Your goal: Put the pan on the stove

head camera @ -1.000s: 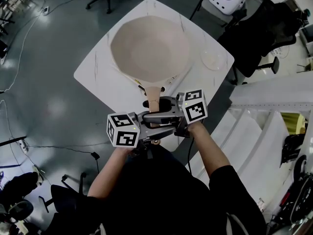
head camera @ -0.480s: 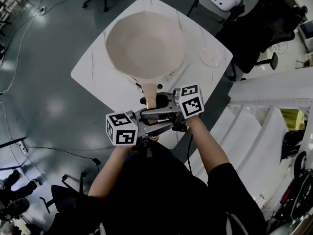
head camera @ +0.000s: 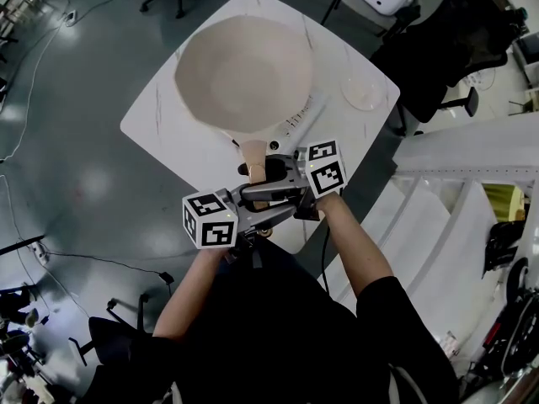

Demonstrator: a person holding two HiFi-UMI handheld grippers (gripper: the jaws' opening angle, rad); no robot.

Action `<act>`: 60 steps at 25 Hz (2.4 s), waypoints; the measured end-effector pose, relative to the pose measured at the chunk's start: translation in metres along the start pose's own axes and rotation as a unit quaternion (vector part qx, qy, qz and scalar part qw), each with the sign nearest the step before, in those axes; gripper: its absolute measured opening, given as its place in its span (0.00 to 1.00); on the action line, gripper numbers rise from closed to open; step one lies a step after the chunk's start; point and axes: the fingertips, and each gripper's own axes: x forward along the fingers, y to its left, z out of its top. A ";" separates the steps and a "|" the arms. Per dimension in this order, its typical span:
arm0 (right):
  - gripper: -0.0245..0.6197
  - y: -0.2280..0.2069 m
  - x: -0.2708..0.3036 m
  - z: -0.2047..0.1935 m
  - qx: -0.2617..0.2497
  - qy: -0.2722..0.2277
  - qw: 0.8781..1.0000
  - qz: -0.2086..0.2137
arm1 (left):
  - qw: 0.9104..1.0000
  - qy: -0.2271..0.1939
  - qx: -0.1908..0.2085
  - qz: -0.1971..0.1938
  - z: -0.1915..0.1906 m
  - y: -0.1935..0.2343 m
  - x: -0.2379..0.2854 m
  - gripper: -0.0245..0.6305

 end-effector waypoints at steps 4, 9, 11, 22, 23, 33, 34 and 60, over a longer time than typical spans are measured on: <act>0.47 0.002 0.002 -0.003 -0.004 0.001 1.000 0.001 | 1.000 -0.001 0.011 0.006 -0.003 0.002 -0.002 0.41; 0.47 0.000 -0.001 -0.002 0.002 -0.014 1.000 -0.018 | 1.000 0.002 0.023 0.018 -0.001 0.005 -0.005 0.50; 0.48 -0.001 -0.002 -0.001 0.006 -0.024 0.999 -0.026 | 1.000 -0.003 0.014 0.014 0.001 0.005 -0.006 0.52; 0.50 -0.010 -0.033 0.014 0.088 -0.113 0.989 -0.044 | 0.998 -0.041 -0.047 0.025 0.014 0.012 -0.019 0.57; 0.50 -0.011 -0.034 0.014 0.090 -0.115 0.988 -0.047 | 0.997 -0.046 -0.053 0.028 0.015 0.014 -0.023 0.57; 0.50 -0.015 -0.047 0.010 0.087 -0.123 0.983 -0.101 | 0.992 -0.080 -0.078 0.062 0.025 0.028 -0.057 0.57; 0.50 -0.015 -0.049 0.010 0.088 -0.125 0.983 -0.106 | 0.991 -0.085 -0.081 0.066 0.026 0.029 -0.061 0.57; 0.08 0.071 -0.101 0.089 -0.256 -0.201 0.826 -0.461 | 0.877 -0.159 0.277 0.359 0.131 -0.032 -0.134 0.05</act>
